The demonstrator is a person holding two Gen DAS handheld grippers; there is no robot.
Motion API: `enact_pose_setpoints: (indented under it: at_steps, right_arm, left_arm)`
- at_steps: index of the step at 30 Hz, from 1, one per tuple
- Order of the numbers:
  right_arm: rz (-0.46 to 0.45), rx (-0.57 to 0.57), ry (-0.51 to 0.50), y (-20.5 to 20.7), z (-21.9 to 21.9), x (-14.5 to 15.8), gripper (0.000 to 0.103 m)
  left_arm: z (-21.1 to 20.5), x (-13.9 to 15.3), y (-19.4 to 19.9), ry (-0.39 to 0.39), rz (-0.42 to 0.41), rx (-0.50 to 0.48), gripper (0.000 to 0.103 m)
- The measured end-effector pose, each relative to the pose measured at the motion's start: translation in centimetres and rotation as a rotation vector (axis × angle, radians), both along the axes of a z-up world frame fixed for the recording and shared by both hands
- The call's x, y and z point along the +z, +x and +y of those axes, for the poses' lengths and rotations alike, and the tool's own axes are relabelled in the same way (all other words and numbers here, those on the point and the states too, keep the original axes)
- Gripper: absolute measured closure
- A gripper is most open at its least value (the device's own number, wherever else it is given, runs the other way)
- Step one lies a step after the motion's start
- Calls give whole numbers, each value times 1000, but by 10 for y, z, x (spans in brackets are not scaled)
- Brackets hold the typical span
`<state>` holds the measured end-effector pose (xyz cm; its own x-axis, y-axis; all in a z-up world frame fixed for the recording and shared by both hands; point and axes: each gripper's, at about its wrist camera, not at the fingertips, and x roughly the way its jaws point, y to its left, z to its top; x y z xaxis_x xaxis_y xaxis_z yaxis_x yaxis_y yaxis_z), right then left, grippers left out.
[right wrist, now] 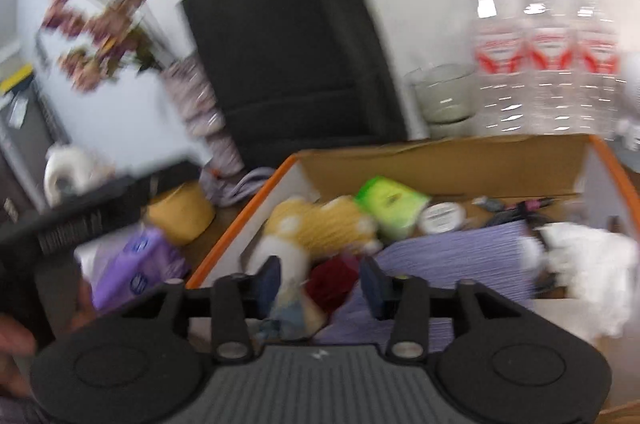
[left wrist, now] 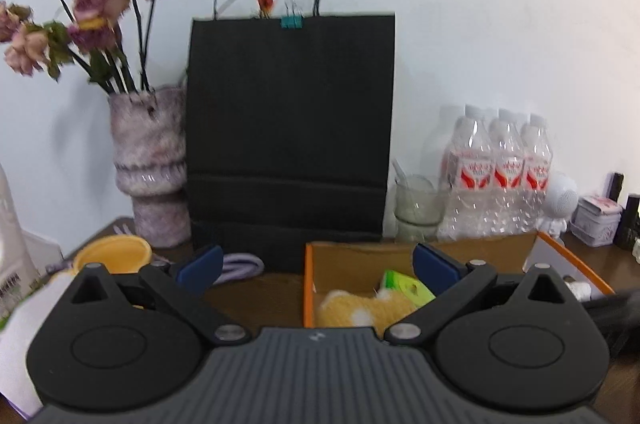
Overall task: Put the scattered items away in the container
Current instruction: 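Carry the wrapped item over the box and open the right gripper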
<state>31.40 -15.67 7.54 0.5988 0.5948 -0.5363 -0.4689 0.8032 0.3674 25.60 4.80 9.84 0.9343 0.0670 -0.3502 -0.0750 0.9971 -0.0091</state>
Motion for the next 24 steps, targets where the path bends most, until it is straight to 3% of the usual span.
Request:
enact_pose_setpoints:
  at_steps: [4, 6, 7, 9, 12, 13, 15, 18, 20, 24]
  right_arm:
    - [8, -109, -133, 5, -29, 4, 52]
    - [66, -52, -142, 10, -32, -7, 62]
    - [88, -24, -139, 10, -30, -15, 76]
    - [71, -3, -144, 7, -24, -23, 80]
    - [124, -6, -173, 14, -12, -32, 88]
    - [125, -5, -187, 16, -8, -37, 98]
    - [141, -9, -178, 19, -3, -40, 96]
    - [157, -38, -158, 16, -8, -28, 87]
    - [136, -65, -146, 9, -19, -16, 73]
    - [94, -122, -169, -9, -40, 9, 61]
  left_arm:
    - [-7, -13, 7, -80, 80, -42, 0]
    - [-11, -24, 9, -111, 106, -92, 0]
    - [-13, -30, 11, -112, 121, -93, 0]
    - [-16, -38, 14, -101, 147, -74, 0]
    - [-16, -44, 20, -97, 175, -65, 0]
    - [-16, -45, 21, -93, 184, -60, 0]
    - [-17, -44, 22, -90, 198, -54, 0]
    - [-20, -36, 17, -91, 204, -62, 0]
    - [-23, -31, 12, -79, 215, -65, 0]
    - [-28, -16, -5, -98, 228, -45, 0]
